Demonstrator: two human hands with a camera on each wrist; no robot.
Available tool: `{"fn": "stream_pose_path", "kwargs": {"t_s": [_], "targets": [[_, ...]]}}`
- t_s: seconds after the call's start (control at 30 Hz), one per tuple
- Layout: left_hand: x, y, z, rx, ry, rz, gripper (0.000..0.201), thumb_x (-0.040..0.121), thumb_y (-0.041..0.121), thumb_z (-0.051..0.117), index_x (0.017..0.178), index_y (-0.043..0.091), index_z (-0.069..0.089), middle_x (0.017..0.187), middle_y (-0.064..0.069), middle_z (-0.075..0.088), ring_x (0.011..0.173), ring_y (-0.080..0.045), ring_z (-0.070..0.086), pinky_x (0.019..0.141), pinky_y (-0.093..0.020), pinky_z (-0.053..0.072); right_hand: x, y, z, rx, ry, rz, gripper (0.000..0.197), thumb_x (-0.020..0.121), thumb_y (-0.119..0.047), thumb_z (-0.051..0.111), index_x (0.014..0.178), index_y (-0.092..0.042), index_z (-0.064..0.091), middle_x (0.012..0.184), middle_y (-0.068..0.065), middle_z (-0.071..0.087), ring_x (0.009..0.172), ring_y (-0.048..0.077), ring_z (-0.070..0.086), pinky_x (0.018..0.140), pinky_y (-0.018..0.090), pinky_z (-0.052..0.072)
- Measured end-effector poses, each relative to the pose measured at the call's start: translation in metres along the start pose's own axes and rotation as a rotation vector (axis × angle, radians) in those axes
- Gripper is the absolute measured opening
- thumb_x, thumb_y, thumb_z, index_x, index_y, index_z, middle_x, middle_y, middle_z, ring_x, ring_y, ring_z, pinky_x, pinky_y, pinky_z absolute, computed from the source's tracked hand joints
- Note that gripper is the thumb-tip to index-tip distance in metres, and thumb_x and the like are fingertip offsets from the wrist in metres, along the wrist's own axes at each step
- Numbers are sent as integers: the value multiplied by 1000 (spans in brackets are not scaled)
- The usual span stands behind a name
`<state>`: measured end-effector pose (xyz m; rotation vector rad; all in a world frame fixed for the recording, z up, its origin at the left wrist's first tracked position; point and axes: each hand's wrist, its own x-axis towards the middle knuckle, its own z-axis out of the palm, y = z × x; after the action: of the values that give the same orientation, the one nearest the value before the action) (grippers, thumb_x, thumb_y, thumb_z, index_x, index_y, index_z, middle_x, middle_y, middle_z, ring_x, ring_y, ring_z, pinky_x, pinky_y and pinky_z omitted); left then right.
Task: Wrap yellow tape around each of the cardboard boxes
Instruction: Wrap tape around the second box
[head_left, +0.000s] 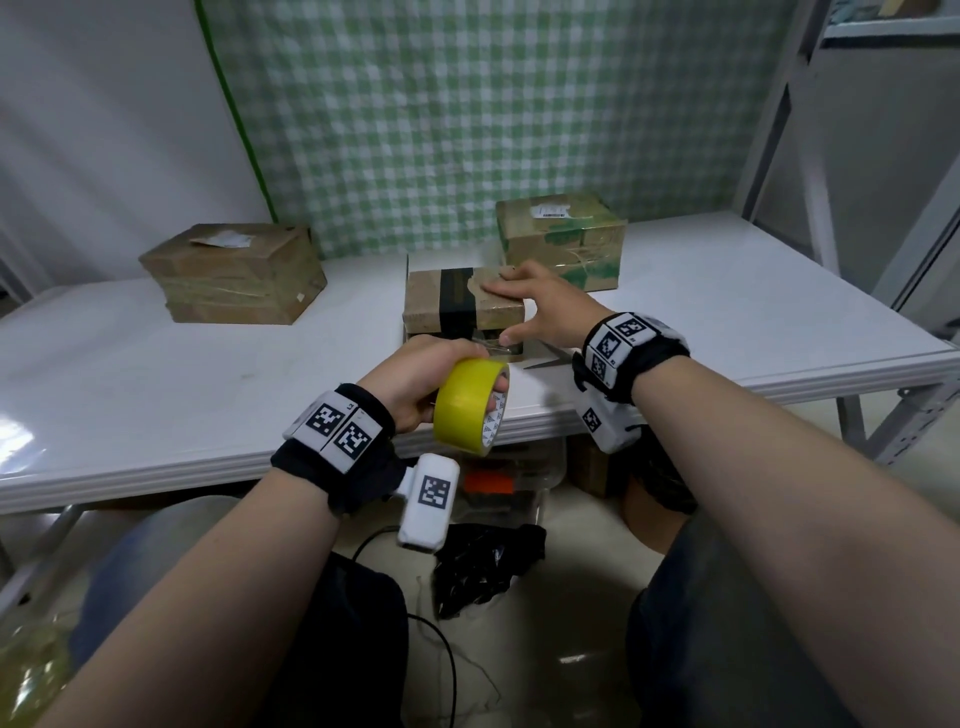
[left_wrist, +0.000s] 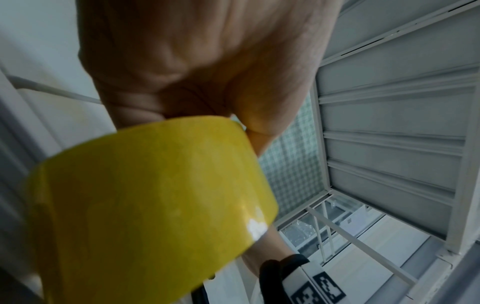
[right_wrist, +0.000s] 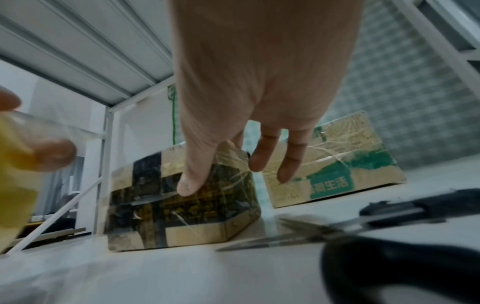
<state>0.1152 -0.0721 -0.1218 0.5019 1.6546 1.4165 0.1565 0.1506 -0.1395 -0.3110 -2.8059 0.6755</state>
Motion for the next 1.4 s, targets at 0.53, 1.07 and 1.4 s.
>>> {"fn": "stream_pose_path", "kwargs": {"t_s": [0.53, 1.07, 1.4], "targets": [[-1, 1, 0, 7, -7, 34, 17, 102, 18, 56, 109, 4, 64, 88, -21, 72, 64, -29, 66, 67, -36, 57, -12, -9, -9, 166, 38, -30, 59, 77, -3, 85, 130, -23, 68, 131, 3, 53, 85, -7, 54, 81, 10, 43], [-11, 7, 9, -39, -9, 208, 34, 103, 15, 54, 135, 8, 51, 98, -22, 74, 71, -33, 70, 71, -41, 60, -28, -39, -35, 293, 186, 81, 23, 91, -52, 68, 94, -32, 77, 102, -7, 75, 76, 8, 68, 64, 23, 45], [-9, 7, 10, -25, -4, 288, 31, 104, 15, 53, 134, 16, 46, 103, -21, 76, 82, -41, 73, 86, -51, 56, -41, -41, -42, 345, -56, 129, 20, 91, -37, 75, 93, -18, 79, 88, -10, 74, 78, 13, 72, 57, 26, 51]]}}
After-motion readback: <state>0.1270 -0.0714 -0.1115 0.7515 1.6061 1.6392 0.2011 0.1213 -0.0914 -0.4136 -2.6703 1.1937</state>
